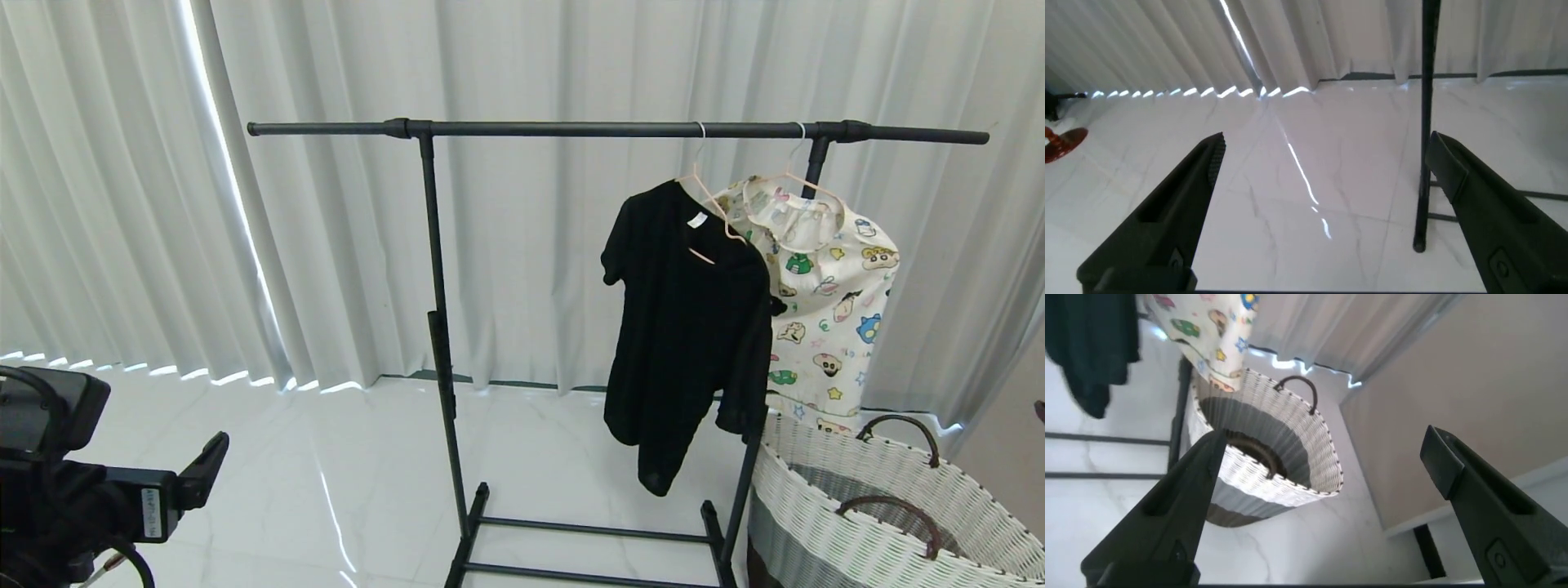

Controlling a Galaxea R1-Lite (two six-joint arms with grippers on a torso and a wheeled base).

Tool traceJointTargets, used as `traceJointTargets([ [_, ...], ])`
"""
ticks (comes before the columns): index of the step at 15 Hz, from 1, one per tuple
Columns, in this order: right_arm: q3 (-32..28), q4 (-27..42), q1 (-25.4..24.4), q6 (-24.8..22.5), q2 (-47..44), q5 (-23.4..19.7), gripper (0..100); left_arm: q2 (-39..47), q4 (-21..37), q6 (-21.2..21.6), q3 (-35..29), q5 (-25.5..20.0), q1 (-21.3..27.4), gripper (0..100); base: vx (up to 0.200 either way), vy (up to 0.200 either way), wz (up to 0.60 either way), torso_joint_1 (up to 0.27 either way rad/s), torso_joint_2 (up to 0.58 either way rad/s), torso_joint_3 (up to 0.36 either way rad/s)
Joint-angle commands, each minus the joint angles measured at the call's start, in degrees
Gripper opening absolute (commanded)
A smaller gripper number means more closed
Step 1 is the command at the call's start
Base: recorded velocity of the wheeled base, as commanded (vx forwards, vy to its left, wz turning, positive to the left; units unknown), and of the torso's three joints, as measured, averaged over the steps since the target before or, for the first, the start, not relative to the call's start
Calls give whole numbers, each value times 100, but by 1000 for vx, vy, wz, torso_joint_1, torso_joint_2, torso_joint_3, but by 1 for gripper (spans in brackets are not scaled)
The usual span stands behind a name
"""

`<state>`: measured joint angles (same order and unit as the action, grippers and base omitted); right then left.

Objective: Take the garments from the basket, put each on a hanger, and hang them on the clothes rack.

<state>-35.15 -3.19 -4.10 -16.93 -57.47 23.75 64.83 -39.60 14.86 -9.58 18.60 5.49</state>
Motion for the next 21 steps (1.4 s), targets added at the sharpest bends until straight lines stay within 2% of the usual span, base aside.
traceJointTargets([
  [1, 140, -94, 120, -3, 78, -2, 100, -366, -4, 17, 220, -6, -30, 100, 0, 0, 0, -183, 471, 276],
  [7, 605, -173, 366, 6, 579, 16, 100, -972, 13, 34, 800, -6, -373, 100, 0, 0, 0, -156, 462, 302],
  [10, 1414, -173, 550, 94, 1616, 16, 100, -1684, 356, 8, 958, -6, -672, 100, 0, 0, 0, -74, 229, 157],
  [12, 1941, -173, 577, 445, 2460, 16, 100, -2308, 620, -1, 958, 12, -698, 100, 0, 0, 0, -10, 61, 44],
  [13, 2196, -155, 568, 559, 2961, 16, 100, -2730, 857, -1, 958, 91, -707, 100, 0, 0, 0, 0, 0, 0],
  [16, 2917, -102, 568, 568, 4507, -19, 100, -4338, 2114, -1, 958, 319, -777, 100, 0, 0, 0, 0, 0, 0],
  [17, 3242, -102, 568, 568, 5254, -28, 100, -5332, 2808, 17, 958, 311, -760, 100, 0, 0, 0, 0, 0, 0],
  [18, 3515, -138, 471, 568, 5615, 95, 100, -6105, 3494, 26, 958, 328, -760, 100, 0, 0, 0, 0, 0, 0],
  [19, 3515, -164, 383, 595, 5747, 200, 100, -6096, 3775, -45, 949, 565, -733, 100, 0, 0, 0, 0, 0, 0],
  [20, 3515, -146, 383, 726, 5747, 209, 100, -6105, 3713, -18, 949, 785, -724, 100, 0, 0, 0, 0, 0, 0],
  [21, 3515, -138, 383, 797, 5747, 209, 100, -6114, 3713, -27, 958, 785, -724, 100, 0, 0, 0, 0, 0, 0],
])
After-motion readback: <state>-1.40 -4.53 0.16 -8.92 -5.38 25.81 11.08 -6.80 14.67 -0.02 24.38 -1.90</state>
